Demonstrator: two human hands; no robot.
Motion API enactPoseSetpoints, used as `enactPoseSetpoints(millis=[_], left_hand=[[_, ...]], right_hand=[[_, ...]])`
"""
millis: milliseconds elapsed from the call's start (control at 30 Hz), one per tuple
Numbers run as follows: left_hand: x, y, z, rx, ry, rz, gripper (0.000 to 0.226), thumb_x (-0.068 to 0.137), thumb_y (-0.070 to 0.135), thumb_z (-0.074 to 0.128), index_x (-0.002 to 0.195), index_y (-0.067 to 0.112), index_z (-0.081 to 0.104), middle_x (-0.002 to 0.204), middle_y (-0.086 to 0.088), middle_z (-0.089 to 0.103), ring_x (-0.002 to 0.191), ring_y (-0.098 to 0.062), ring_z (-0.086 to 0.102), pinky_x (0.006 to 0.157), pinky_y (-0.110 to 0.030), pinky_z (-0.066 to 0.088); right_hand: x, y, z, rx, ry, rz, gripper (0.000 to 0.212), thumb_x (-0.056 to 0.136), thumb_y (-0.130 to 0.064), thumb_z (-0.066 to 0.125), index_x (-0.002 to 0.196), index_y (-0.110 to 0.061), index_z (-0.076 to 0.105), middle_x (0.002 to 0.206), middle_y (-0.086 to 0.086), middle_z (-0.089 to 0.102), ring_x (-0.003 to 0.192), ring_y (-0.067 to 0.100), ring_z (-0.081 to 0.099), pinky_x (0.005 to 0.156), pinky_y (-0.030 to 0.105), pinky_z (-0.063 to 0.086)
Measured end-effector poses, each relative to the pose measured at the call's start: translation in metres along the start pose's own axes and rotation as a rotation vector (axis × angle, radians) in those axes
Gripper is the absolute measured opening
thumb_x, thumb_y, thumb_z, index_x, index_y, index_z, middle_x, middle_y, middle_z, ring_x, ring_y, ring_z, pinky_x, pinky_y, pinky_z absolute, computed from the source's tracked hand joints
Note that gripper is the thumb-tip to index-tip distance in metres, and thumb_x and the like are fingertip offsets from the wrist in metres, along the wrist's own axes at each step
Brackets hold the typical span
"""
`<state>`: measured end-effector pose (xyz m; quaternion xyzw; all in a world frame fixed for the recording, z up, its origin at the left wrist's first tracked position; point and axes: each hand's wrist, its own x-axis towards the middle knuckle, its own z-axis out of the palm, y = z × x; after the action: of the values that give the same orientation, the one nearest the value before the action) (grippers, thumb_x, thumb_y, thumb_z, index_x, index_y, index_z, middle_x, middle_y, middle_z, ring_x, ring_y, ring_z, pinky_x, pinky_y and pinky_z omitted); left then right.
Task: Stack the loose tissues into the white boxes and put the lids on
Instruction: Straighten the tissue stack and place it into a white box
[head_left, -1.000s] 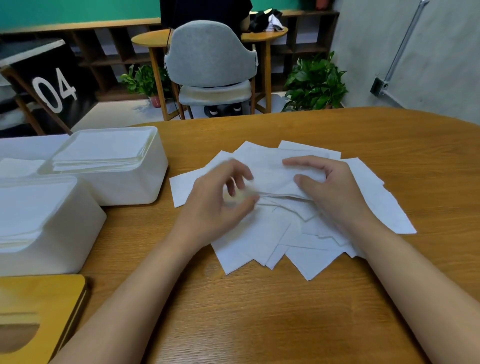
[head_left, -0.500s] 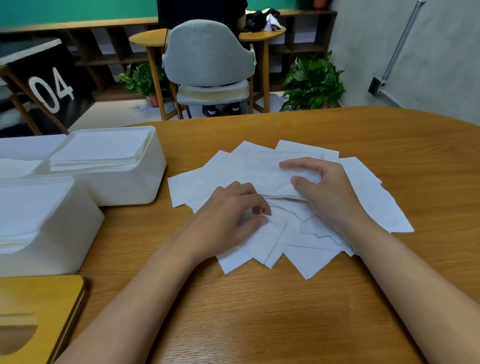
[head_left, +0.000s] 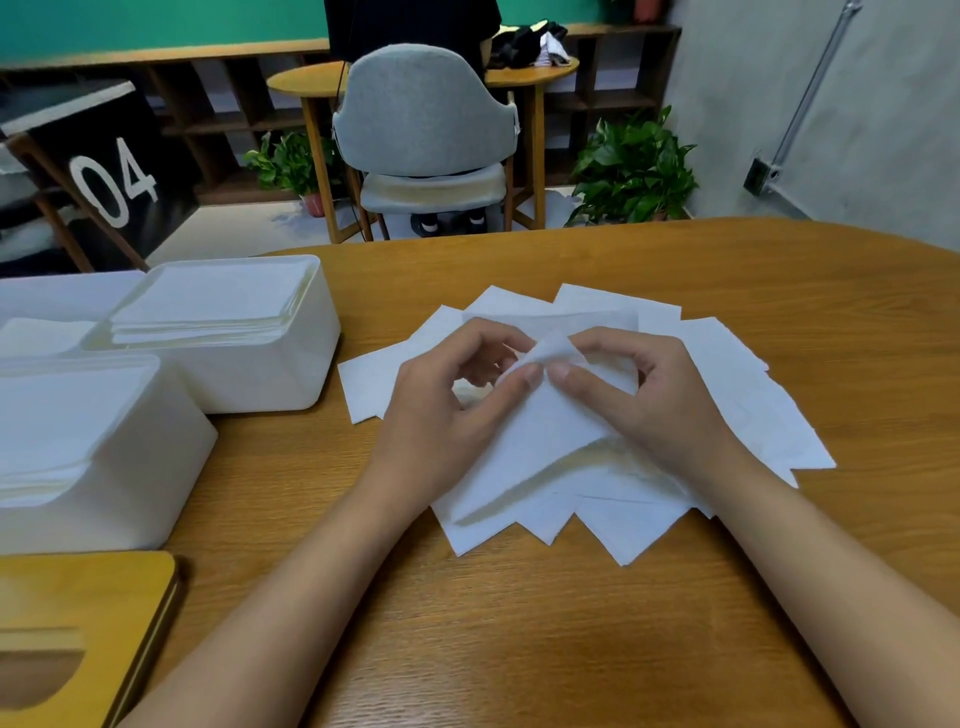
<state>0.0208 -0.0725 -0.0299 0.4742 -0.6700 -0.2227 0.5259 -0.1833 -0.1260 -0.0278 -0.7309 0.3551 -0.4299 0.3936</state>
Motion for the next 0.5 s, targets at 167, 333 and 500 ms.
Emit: enactPoseSetpoints(millis=[167,333,500], left_hand=[[0.004,0.006,-0.006,-0.117,-0.005,-0.138,0.025,0.093,0.021,0.081,0.115,0.022,0.072,0.093,-0.004,0.072,0.084,-0.01,0.064,0.077,-0.026,0.05],[0.009,0.008,-0.021,-0.132,0.04,-0.122,0.028,0.09,0.011,0.083,0.115,0.015,0.074,0.1,0.0,0.073,0.087,-0.007,0.065,0.082,-0.022,0.053],[0.009,0.011,-0.026,-0.14,0.015,-0.136,0.028,0.086,0.014,0.086,0.111,0.017,0.075,0.098,0.003,0.077,0.096,-0.01,0.072,0.085,-0.027,0.057]], right_hand=[[0.004,-0.005,-0.01,0.087,0.076,-0.003,0.011,0.097,-0.012,0.072,0.094,-0.02,0.079,0.093,-0.012,0.079,0.092,0.005,0.073,0.079,0.02,0.053],[0.005,-0.007,-0.016,0.189,0.086,0.083,0.006,0.096,-0.015,0.073,0.095,-0.016,0.079,0.099,-0.004,0.08,0.096,0.014,0.075,0.085,0.028,0.058],[0.001,-0.012,-0.014,0.25,-0.01,0.116,0.019,0.094,-0.018,0.073,0.111,-0.012,0.077,0.109,0.001,0.08,0.1,0.02,0.076,0.081,0.031,0.062]])
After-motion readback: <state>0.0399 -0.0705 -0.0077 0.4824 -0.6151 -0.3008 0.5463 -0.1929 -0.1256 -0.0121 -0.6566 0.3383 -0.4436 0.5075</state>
